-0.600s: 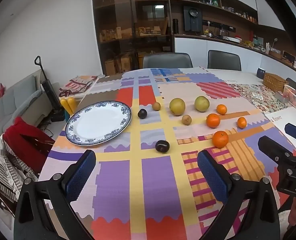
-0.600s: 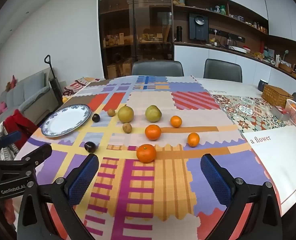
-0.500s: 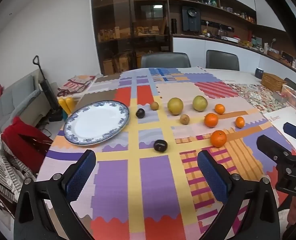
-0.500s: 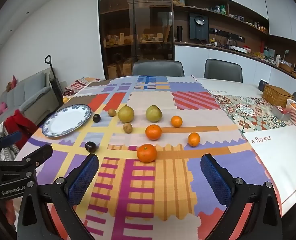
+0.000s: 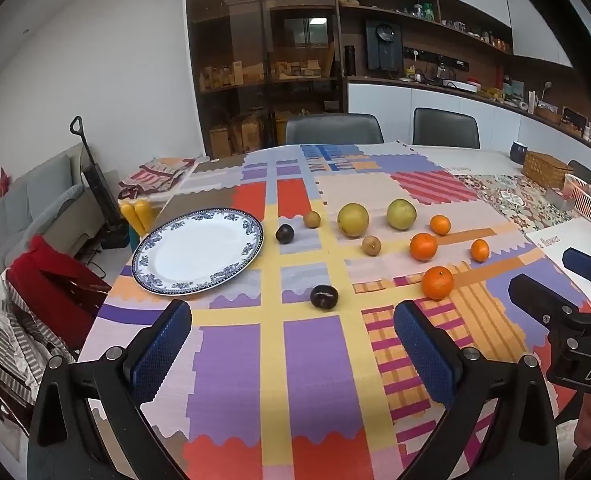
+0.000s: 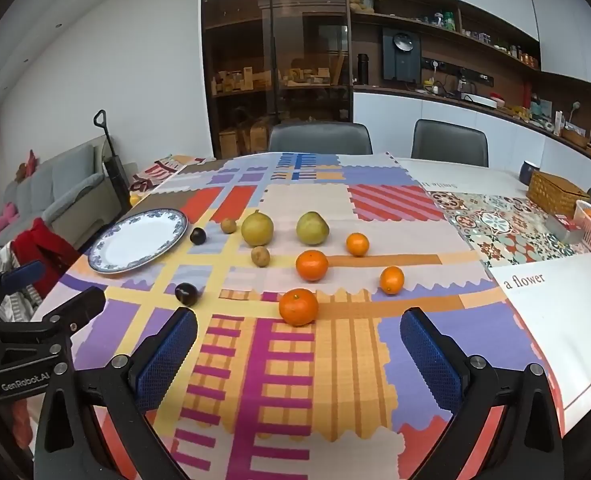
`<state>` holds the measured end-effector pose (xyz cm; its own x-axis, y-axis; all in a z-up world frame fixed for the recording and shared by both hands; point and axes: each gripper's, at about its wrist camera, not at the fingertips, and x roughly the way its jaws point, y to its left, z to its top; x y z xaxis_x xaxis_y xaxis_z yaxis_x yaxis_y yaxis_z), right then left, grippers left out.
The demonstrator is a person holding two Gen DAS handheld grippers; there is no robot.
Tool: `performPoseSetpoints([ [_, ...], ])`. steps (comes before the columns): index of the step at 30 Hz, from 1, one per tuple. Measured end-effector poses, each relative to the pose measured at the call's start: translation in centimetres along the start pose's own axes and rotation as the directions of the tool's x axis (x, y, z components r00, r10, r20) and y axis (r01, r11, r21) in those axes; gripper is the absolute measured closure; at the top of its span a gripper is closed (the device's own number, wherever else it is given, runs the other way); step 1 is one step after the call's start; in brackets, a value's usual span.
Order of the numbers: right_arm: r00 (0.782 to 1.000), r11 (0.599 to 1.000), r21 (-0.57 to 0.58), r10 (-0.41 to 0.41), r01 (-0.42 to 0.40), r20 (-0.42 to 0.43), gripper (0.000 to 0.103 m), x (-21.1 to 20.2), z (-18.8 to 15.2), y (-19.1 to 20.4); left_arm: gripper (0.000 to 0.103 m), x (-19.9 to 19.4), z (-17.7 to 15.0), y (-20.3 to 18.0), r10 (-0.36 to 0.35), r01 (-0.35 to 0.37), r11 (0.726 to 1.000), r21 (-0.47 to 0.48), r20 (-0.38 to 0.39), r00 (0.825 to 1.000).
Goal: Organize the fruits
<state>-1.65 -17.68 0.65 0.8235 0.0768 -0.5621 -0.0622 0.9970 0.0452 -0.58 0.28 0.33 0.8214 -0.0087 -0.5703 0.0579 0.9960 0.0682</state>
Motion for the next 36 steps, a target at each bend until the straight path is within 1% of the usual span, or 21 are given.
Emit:
performPoseSetpoints([
  [36,1.0,1.0,-0.008,0.006,-0.006,0.003,0.0,-0.17,0.16,0.73,0.0,-0.71,0.52,0.49,-0.001,0.001,1.0,-0.007,0.017,1.0],
])
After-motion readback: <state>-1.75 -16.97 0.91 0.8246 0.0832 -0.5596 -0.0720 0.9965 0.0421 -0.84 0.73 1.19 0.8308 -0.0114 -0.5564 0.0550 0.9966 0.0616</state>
